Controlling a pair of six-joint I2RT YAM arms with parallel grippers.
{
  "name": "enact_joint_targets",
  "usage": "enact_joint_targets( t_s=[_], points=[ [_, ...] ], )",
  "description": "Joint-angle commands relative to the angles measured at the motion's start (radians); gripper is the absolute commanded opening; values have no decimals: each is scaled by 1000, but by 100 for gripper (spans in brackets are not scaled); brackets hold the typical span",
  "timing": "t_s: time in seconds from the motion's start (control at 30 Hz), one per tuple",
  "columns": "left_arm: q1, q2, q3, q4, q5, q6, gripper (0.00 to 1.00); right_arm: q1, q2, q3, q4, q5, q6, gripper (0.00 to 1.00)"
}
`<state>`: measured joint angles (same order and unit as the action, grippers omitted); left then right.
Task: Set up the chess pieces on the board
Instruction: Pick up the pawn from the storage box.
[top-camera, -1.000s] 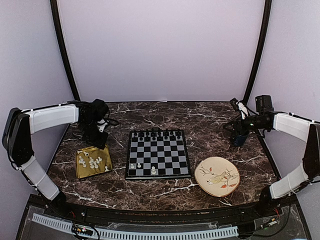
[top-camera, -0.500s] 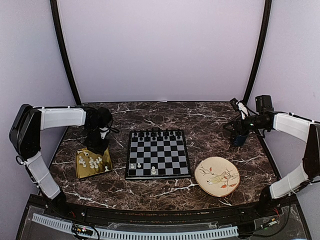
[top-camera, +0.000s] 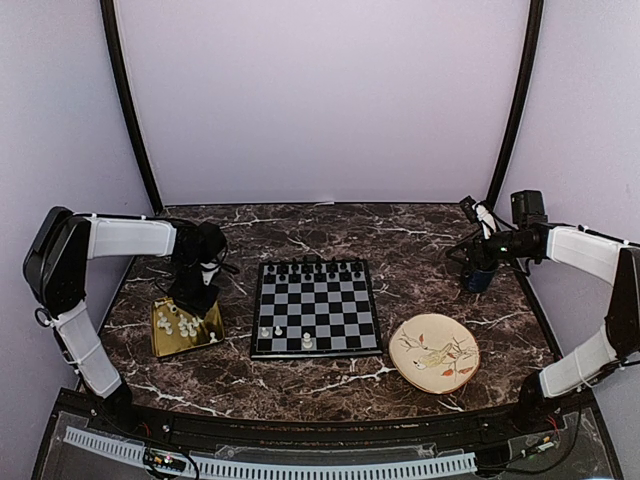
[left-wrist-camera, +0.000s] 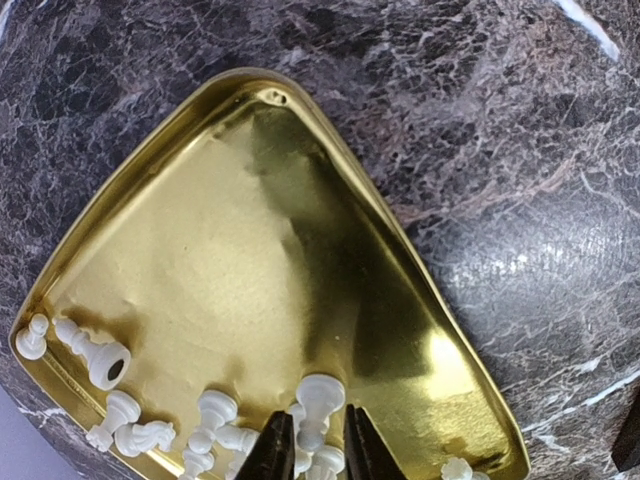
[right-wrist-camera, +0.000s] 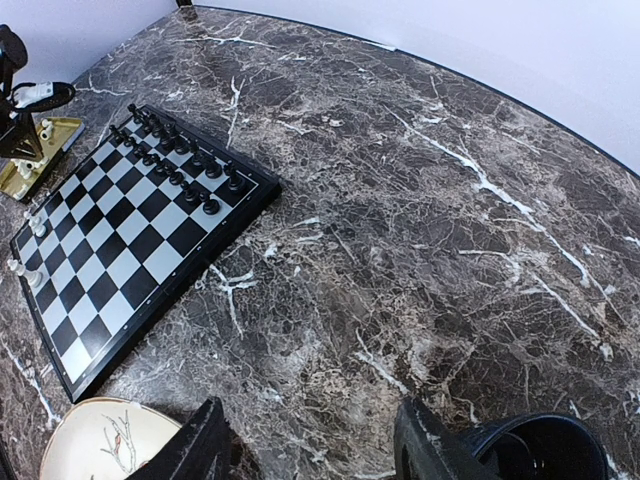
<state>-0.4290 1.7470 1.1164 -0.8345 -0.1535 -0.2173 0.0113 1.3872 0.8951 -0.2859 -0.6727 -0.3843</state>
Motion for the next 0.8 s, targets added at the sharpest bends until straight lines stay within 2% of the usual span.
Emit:
enact_joint_targets(
  t_s=[0.0,0.77],
  points=[
    [4,7,-17,-3,13,0,19,-3,-13,-9,10,2,-3,56],
    [2,-12,14,14,39,28,3,-3,-15,-8,8,1,-5,56]
  ],
)
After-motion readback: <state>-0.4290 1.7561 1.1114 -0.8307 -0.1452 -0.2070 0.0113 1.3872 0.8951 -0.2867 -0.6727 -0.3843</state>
